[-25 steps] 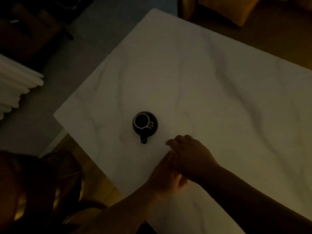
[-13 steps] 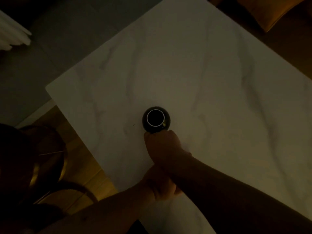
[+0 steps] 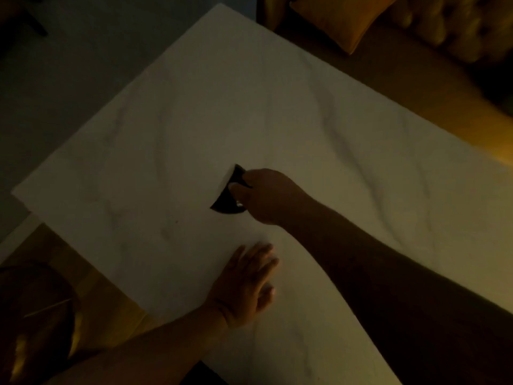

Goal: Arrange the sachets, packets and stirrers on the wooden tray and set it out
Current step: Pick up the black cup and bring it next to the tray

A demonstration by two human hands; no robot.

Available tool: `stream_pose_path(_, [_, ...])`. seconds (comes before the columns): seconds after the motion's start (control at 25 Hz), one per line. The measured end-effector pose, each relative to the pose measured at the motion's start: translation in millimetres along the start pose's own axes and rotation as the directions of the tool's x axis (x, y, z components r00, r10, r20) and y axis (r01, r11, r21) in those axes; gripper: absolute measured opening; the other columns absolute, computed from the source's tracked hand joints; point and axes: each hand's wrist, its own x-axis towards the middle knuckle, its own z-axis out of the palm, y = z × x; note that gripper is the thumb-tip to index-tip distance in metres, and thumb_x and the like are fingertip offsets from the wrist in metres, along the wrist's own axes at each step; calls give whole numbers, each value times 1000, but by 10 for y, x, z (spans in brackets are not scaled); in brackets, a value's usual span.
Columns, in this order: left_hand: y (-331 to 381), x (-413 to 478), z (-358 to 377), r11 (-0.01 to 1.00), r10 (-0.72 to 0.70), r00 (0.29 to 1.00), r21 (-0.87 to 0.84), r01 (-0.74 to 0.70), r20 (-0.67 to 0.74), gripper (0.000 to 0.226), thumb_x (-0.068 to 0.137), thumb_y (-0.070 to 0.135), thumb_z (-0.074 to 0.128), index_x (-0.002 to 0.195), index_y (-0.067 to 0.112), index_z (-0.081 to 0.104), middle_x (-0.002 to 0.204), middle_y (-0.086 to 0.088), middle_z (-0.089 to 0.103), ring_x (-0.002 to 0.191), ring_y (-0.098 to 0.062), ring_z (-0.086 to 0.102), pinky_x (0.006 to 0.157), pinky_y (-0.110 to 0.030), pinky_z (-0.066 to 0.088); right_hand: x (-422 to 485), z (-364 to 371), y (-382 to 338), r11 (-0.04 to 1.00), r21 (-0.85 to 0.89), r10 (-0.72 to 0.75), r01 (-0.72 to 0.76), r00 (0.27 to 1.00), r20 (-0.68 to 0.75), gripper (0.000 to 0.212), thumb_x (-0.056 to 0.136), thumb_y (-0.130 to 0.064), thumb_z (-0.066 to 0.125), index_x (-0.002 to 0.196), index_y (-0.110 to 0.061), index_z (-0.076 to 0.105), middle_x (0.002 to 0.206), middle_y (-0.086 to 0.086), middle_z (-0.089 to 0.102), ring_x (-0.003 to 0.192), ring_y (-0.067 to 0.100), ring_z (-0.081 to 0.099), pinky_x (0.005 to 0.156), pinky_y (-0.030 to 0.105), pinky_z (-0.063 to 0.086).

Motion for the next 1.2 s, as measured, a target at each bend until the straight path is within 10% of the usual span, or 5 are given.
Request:
stream_pose_path(0.12, [112,46,49,999,-14,996,35,11,92,60,90,44,56,141,15,50,157,-13,36,149,-30,23,114,-61,26,-682,-51,690,746,651,213,-140,976,-34,39,99,-40,52,88,-7,68,78,14,69,68,25,65,63,38,51])
stream_pose_path(0.32, [625,371,197,981,177,959,38,-190,224,58,92,49,52,140,17,49,158,-12,35,149,-30,23,114,-62,25,-1908,332,1730,388,918,453,-80,884,-115,41,101,-35,48,86,-4,70,81,18,71,74,29,66,69,42,51])
stream_pose_path(0.8, [2767,876,1161,803,549,783,75,-591,293,58,85,45,53,129,8,61,146,-21,49,134,-44,43,109,-62,31,-4347,1357,3221,-48,922,899,385,419,-129,26,98,-33,56,100,-21,79,107,14,72,105,29,65,93,46,53])
stream_pose_path(1.2, [4260,550,1889,786,555,776,117,-607,300,57,88,49,47,132,13,57,151,-22,41,140,-45,33,113,-65,20,-5020,1704,3958,-140,777,984,613,171,42,24,98,-34,58,112,-22,73,105,-5,74,103,16,64,85,32,51])
